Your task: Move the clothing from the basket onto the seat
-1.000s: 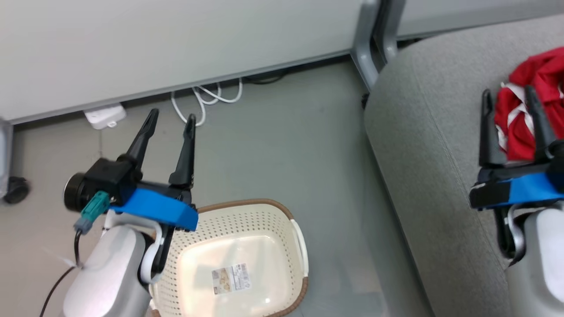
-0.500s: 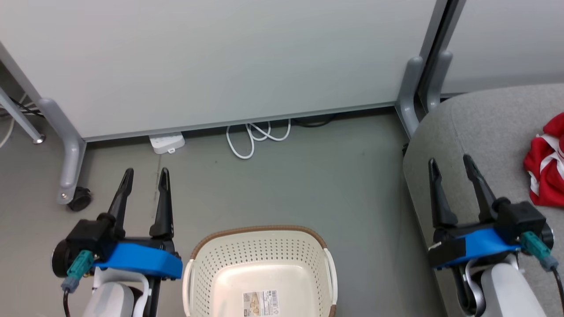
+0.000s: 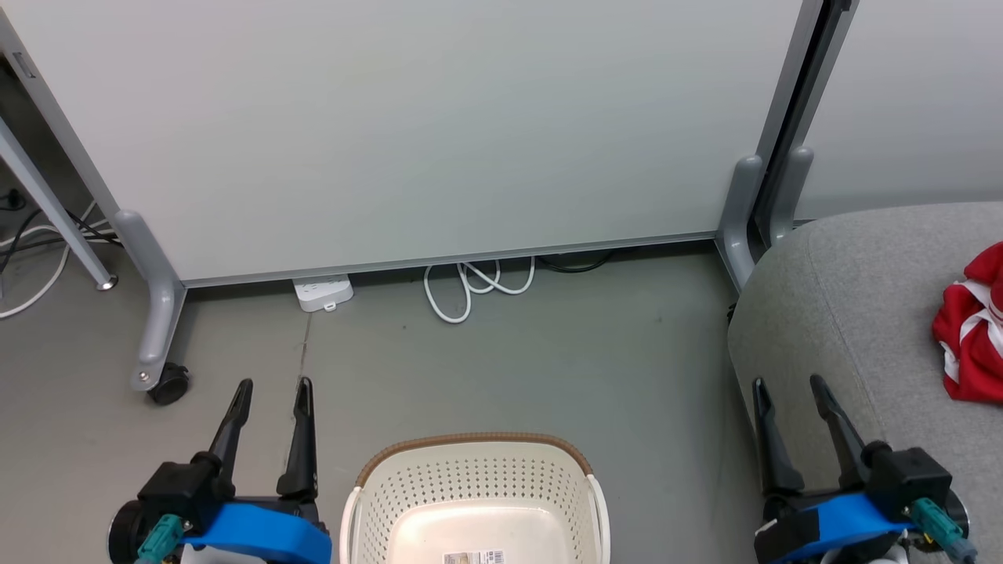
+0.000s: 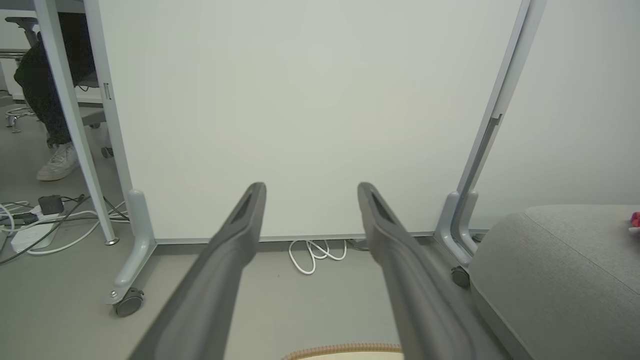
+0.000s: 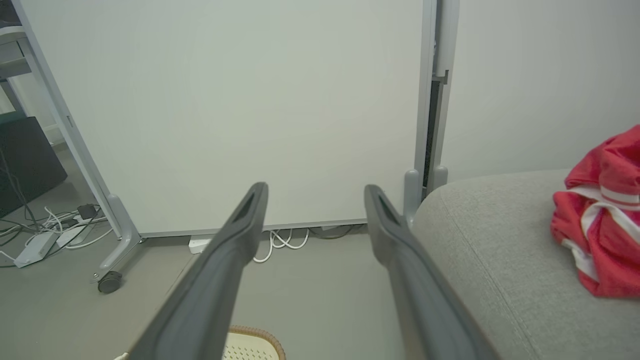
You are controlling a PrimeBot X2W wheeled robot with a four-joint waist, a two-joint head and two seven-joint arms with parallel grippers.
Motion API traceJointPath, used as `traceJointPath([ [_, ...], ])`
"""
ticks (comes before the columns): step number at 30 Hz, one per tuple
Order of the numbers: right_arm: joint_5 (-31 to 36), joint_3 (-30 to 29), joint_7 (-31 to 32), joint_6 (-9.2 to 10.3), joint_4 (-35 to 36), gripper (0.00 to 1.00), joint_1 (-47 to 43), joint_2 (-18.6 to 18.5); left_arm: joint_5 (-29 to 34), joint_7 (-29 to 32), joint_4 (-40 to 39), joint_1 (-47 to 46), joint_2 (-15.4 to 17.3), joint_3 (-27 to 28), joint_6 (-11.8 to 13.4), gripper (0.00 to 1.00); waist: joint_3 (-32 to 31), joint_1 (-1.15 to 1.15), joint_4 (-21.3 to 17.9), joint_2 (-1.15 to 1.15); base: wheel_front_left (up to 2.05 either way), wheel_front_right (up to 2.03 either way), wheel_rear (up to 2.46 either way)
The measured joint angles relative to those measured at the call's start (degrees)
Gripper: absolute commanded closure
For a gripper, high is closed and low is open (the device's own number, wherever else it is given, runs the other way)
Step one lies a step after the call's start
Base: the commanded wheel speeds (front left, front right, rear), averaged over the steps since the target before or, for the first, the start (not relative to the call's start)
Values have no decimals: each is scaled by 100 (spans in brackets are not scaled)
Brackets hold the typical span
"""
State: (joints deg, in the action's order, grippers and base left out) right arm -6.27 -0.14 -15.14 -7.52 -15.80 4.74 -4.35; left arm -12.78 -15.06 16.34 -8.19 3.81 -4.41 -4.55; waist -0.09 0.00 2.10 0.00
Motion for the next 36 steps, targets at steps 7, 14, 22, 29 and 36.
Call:
traceJointPath([
  [7,-52,-11,0,0,-21,0,-250,58,113,0,70,137,-65,62,-78,0,-95,0,25,0,0,0,0],
  [14,-85,-11,0,0,-38,0,-310,90,162,0,169,210,-83,97,-118,0,-140,0,36,0,0,0,0],
  [22,-92,-13,1,0,-215,100,-380,100,221,23,389,311,-113,90,-118,100,-158,0,32,0,0,0,0],
  [29,-704,-85,215,0,-313,100,-405,102,-371,245,494,374,-130,198,-118,100,-150,0,20,0,0,0,0],
  [36,-1480,-127,383,0,-267,100,-399,103,-1123,414,415,374,-130,252,-123,100,-140,0,6,0,0,0,0],
])
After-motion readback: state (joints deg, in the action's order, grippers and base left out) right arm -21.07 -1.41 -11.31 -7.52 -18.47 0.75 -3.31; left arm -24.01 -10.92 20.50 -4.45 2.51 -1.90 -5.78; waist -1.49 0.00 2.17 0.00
